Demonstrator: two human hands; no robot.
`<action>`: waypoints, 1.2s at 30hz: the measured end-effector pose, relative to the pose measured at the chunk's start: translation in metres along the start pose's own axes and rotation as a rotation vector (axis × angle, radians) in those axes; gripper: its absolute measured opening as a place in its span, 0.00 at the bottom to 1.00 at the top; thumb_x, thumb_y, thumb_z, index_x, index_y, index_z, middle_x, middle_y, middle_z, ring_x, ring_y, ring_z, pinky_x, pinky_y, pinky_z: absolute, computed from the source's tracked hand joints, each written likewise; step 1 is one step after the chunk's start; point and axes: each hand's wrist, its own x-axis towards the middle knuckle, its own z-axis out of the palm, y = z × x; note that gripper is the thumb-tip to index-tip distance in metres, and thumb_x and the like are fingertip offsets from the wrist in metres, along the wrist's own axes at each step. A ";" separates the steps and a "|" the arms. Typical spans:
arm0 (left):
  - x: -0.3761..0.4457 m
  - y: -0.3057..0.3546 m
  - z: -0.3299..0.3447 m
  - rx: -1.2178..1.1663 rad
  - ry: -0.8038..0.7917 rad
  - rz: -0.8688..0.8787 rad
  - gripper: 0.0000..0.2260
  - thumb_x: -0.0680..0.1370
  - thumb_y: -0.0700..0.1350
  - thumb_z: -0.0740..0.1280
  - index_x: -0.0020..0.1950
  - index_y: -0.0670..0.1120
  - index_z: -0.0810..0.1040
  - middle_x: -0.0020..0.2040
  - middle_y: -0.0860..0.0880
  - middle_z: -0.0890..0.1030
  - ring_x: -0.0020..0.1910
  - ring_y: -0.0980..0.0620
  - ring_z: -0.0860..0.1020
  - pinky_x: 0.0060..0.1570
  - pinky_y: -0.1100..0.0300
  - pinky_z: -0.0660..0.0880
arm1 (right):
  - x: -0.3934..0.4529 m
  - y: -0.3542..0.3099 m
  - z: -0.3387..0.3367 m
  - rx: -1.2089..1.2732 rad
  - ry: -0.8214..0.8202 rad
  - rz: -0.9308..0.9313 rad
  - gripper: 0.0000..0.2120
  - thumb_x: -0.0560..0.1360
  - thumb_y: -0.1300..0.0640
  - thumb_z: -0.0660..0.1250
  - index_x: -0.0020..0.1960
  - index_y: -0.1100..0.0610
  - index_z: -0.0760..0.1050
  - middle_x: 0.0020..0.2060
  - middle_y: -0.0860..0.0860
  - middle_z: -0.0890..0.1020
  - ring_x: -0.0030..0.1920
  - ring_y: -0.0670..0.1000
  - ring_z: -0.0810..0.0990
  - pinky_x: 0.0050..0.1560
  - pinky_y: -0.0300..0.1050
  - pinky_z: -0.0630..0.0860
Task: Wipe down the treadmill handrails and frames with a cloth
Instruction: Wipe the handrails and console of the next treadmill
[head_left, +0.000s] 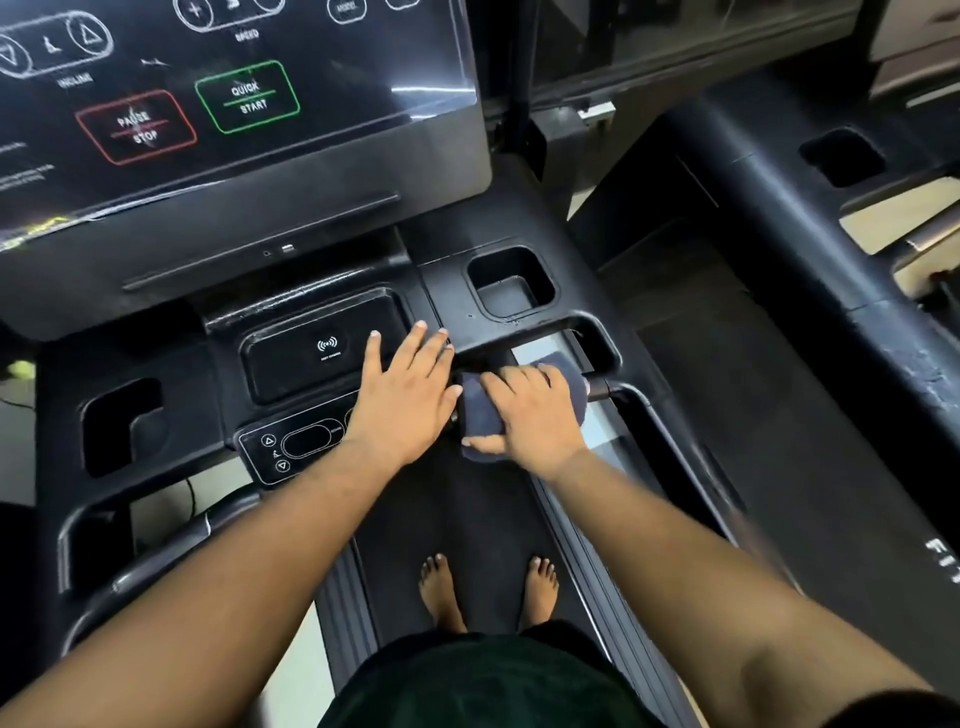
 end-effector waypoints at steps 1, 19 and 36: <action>0.000 0.000 0.000 0.009 -0.005 -0.001 0.27 0.85 0.58 0.51 0.82 0.47 0.63 0.83 0.50 0.60 0.83 0.48 0.53 0.77 0.32 0.50 | -0.009 -0.003 0.007 -0.042 0.050 0.021 0.37 0.65 0.26 0.66 0.62 0.53 0.74 0.54 0.52 0.79 0.57 0.57 0.78 0.62 0.58 0.69; 0.000 0.003 -0.001 0.009 -0.068 -0.030 0.30 0.84 0.60 0.53 0.83 0.46 0.59 0.84 0.49 0.57 0.84 0.47 0.48 0.77 0.31 0.47 | 0.038 0.041 -0.039 0.135 -0.494 -0.013 0.31 0.60 0.24 0.70 0.51 0.44 0.70 0.48 0.47 0.83 0.47 0.54 0.79 0.45 0.48 0.70; 0.000 0.001 -0.003 0.016 -0.082 -0.009 0.32 0.83 0.61 0.54 0.84 0.46 0.56 0.84 0.50 0.57 0.84 0.48 0.47 0.76 0.28 0.47 | -0.012 0.035 0.001 -0.019 -0.052 0.142 0.35 0.59 0.31 0.76 0.58 0.50 0.74 0.49 0.48 0.80 0.54 0.55 0.79 0.59 0.55 0.70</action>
